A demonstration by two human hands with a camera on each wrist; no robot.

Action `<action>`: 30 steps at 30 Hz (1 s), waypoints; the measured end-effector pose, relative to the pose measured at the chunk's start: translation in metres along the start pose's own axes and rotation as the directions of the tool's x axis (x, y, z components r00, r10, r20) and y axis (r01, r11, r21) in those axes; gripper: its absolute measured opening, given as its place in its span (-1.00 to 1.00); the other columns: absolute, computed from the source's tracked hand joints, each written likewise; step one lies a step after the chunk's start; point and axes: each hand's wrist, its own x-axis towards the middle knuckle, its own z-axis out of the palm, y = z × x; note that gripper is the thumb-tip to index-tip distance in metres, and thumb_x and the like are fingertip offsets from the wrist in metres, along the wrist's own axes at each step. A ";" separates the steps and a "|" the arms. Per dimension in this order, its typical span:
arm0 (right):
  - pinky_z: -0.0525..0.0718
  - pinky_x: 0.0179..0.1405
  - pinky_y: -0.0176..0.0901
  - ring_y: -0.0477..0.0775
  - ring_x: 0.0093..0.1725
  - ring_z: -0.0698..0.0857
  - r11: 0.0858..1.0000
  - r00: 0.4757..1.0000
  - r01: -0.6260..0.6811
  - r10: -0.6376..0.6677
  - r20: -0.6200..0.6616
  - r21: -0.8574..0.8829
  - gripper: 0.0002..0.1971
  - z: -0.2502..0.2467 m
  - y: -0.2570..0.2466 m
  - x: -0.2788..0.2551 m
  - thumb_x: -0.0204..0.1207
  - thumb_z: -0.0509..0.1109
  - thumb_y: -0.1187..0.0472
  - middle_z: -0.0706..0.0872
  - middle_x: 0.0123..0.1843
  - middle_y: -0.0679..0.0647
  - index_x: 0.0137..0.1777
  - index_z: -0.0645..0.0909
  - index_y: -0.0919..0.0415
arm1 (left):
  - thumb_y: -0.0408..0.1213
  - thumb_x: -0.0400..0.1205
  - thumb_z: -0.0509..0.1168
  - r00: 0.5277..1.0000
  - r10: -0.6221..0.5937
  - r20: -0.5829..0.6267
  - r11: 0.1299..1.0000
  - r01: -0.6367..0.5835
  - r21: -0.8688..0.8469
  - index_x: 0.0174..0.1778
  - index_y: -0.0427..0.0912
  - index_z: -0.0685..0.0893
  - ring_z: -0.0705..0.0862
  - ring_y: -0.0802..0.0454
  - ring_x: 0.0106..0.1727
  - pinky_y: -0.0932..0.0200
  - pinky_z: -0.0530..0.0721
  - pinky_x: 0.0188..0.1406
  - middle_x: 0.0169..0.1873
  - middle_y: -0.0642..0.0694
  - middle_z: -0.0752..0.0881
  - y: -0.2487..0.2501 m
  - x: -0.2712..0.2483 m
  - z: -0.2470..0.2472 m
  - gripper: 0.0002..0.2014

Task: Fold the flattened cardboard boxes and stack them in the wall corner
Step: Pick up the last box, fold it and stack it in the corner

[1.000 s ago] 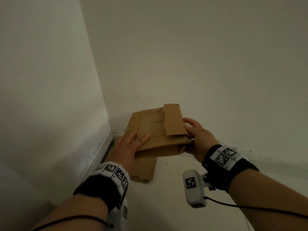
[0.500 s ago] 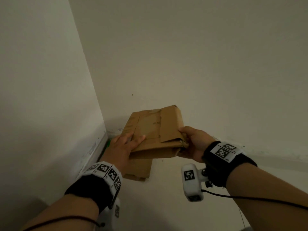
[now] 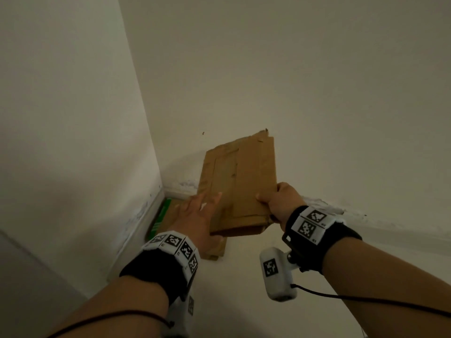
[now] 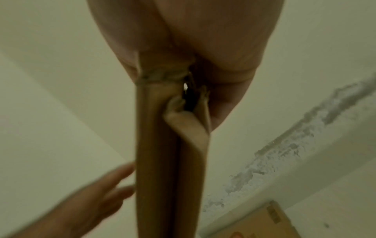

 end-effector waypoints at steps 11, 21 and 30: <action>0.61 -0.33 -0.06 0.19 -0.27 0.64 0.671 0.928 0.359 -0.333 0.169 -0.649 -0.80 0.020 -0.003 -0.022 0.47 0.23 0.20 0.63 -0.24 0.08 0.00 0.26 0.06 | 0.41 0.31 0.16 0.977 -0.200 0.073 0.582 0.179 -0.793 0.47 0.03 0.36 0.60 -0.19 0.34 -0.07 0.50 0.40 0.32 -0.05 0.63 0.019 0.011 -0.012 -0.15; 0.37 -0.26 -0.10 0.20 0.00 0.59 0.311 0.775 0.557 -0.528 0.347 -0.770 -0.74 0.048 0.005 -0.019 0.54 0.16 0.24 0.64 0.10 0.07 0.22 0.37 0.05 | -0.13 0.55 0.30 0.878 -0.350 0.327 -0.210 0.266 -0.941 -0.28 -0.23 0.63 0.72 -0.13 -0.20 -0.08 0.74 0.05 -0.23 -0.24 0.73 0.015 0.039 -0.012 -0.77; 0.63 0.20 0.15 0.21 0.20 0.61 0.817 0.957 0.277 -0.280 0.072 -0.506 -0.42 0.057 0.026 0.020 0.44 0.25 -0.26 0.60 0.18 0.09 0.32 0.41 0.11 | -0.33 0.51 0.35 0.817 -0.428 0.385 -0.401 0.210 -0.892 -0.14 -0.22 0.56 0.67 -0.15 -0.11 -0.08 0.68 -0.36 -0.14 -0.24 0.69 -0.027 0.059 -0.002 -0.90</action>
